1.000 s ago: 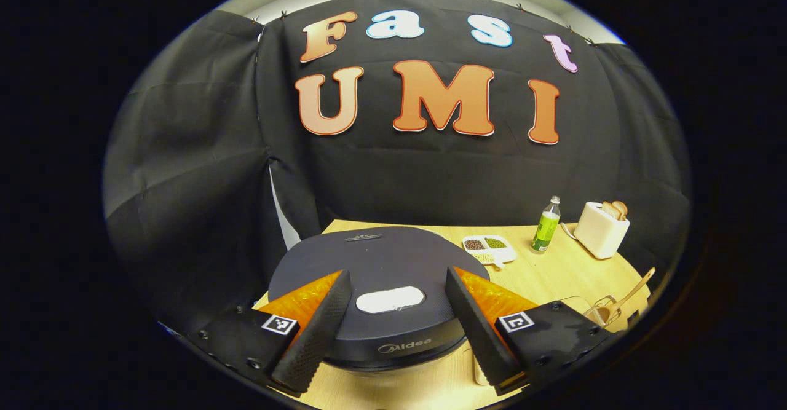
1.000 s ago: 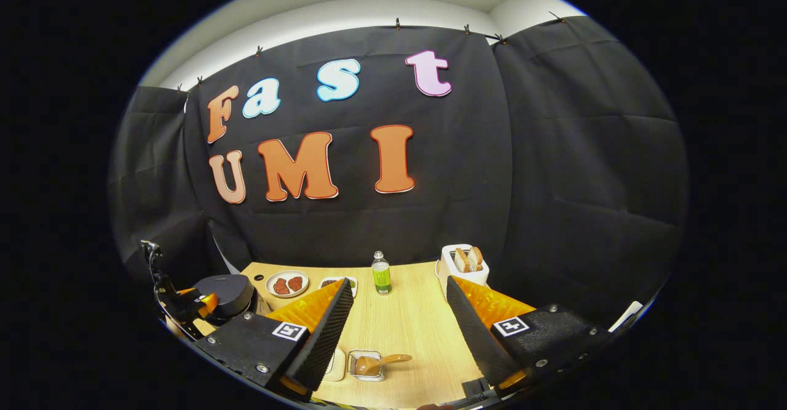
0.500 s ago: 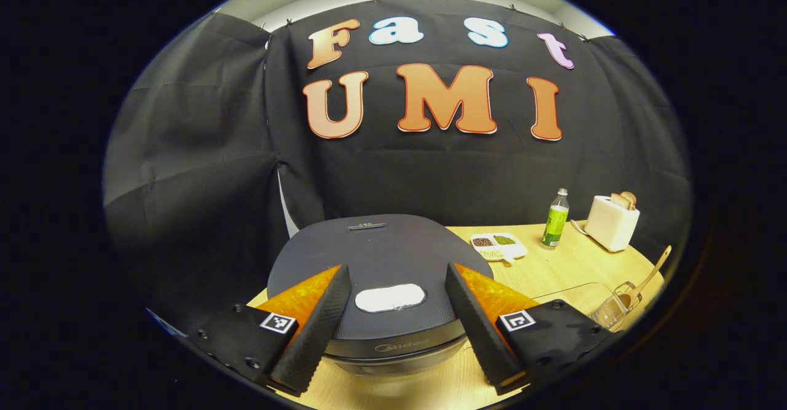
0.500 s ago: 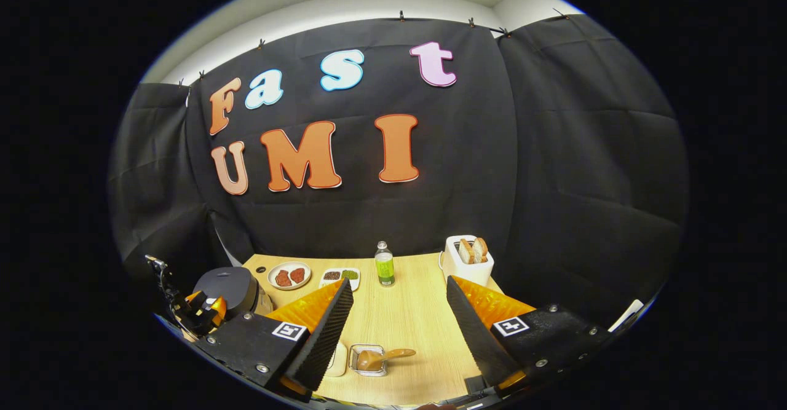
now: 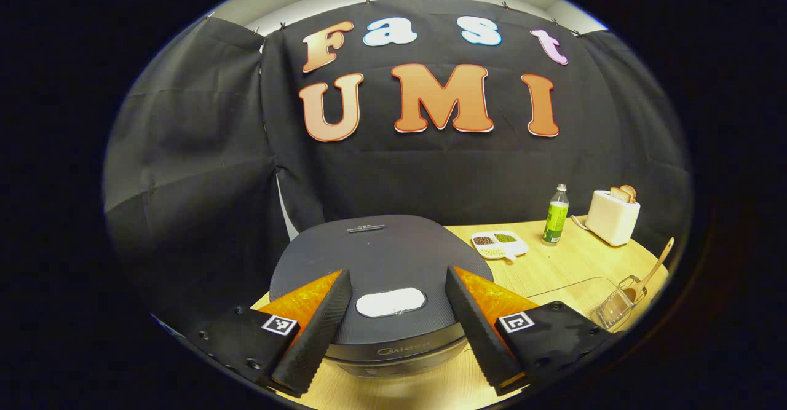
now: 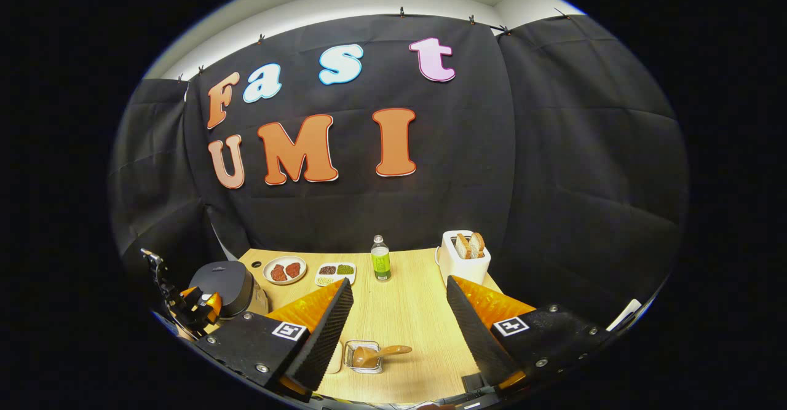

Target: Close the left gripper, press the button to open the rice cooker; take a wooden spoon from the chopstick holder with the right hand, scoop a spoonful of rice and pour it into the rice cooker, then put the wooden spoon back into the chopstick holder.

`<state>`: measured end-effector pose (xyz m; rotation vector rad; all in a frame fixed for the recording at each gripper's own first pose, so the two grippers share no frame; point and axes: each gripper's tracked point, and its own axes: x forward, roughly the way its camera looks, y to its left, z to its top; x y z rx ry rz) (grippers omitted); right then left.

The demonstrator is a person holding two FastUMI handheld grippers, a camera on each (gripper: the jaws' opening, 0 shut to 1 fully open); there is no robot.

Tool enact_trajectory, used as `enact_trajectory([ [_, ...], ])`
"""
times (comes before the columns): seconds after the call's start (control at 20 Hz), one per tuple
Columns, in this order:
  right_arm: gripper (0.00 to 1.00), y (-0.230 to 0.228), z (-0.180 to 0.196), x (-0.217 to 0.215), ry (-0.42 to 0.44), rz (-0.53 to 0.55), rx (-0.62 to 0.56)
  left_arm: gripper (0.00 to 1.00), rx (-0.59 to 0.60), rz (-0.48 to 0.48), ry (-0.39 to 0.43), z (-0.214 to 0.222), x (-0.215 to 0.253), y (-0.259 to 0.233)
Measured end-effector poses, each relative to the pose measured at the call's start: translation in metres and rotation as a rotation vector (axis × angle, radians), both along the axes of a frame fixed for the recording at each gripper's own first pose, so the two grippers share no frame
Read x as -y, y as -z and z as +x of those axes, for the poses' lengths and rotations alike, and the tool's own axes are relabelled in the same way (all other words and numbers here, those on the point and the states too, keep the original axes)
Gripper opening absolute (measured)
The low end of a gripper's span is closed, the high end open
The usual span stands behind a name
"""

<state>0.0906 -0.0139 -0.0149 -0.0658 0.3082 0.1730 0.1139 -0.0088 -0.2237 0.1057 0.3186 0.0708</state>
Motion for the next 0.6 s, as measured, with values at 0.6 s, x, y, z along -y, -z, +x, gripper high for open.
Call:
enact_trajectory([
  [0.6,0.95,-0.027,0.020,0.003,0.010,0.033,0.072,0.97,0.088,-0.080,0.064,0.011,0.011,-0.212],
])
